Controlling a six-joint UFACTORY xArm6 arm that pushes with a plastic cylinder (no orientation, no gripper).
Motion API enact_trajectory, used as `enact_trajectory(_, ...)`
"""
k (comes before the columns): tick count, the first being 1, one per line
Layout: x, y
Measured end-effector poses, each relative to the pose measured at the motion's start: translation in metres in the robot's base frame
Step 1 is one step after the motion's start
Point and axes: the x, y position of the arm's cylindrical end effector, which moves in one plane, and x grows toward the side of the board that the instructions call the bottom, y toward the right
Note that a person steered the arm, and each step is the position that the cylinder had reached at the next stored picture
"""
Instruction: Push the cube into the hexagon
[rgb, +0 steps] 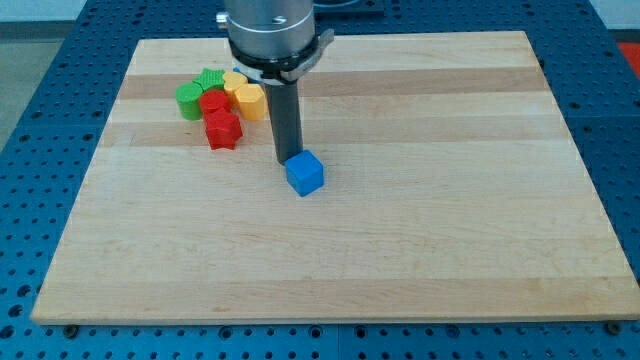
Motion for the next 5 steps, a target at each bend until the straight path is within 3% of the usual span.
enact_trajectory(2, 0.065, -0.056)
enact_trajectory(3, 0.055, -0.018)
enact_trajectory(5, -0.019, 0.07)
